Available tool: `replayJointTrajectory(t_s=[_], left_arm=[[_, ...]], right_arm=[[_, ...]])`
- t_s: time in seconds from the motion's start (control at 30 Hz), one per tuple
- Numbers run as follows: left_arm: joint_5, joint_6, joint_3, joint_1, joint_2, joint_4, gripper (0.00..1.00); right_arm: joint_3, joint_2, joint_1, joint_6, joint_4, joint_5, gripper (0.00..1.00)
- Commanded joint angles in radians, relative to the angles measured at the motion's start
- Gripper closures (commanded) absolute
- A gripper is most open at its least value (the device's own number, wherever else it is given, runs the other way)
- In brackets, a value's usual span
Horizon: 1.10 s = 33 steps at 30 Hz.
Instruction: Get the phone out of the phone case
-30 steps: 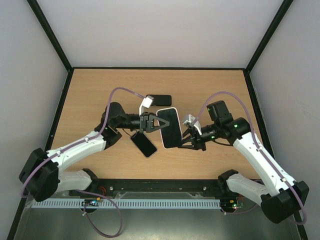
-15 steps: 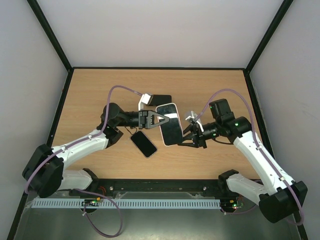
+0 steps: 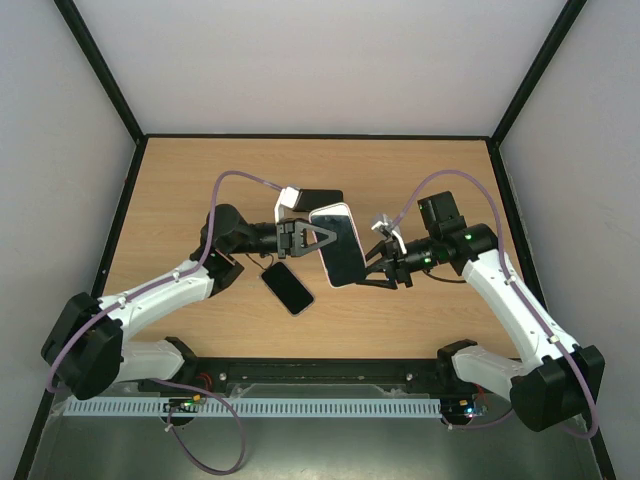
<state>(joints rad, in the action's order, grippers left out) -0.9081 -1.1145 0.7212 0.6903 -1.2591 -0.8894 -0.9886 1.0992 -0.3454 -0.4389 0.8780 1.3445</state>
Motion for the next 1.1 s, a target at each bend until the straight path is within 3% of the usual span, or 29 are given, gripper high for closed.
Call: replayJointTrajectory(t_s=[0.0,0.1,0.37,0.7,0.77,0.93,1.07], left_arm=[[-0.165,0.052,0.041,0.078,0.047,0.066,0.97],[-0.167,0.118,0.047,0.087,0.047,0.156,0.97],[-0.177,0.292,0.064,0.120,0.019,0.376,0.97],[-0.187,0.378,0.065,0.126,-0.028,0.484,0.97],[-0.190,0.380,0.061,0.128,-0.034,0.482,0.97],[-0.202,0.373,0.064,0.154,-0.062,0.453,0.97],[-0.194,0.362,0.074,0.169,-0.088,0.424,0.97]], right_arm=[[-0.057,0.039,0.034,0.080,-0.152,-0.109,0.58],[-0.070,0.064,0.048,0.109,-0.160,-0.095,0.57],[-0.116,0.107,0.095,0.132,-0.149,-0.007,0.42],[-0.150,0.041,0.094,0.060,-0.106,0.093,0.34],[-0.123,0.022,0.095,0.150,-0.198,0.134,0.35],[-0.032,-0.039,0.094,0.543,-0.651,0.204,0.39],[-0.068,-0.045,0.094,0.543,-0.634,0.177,0.41]])
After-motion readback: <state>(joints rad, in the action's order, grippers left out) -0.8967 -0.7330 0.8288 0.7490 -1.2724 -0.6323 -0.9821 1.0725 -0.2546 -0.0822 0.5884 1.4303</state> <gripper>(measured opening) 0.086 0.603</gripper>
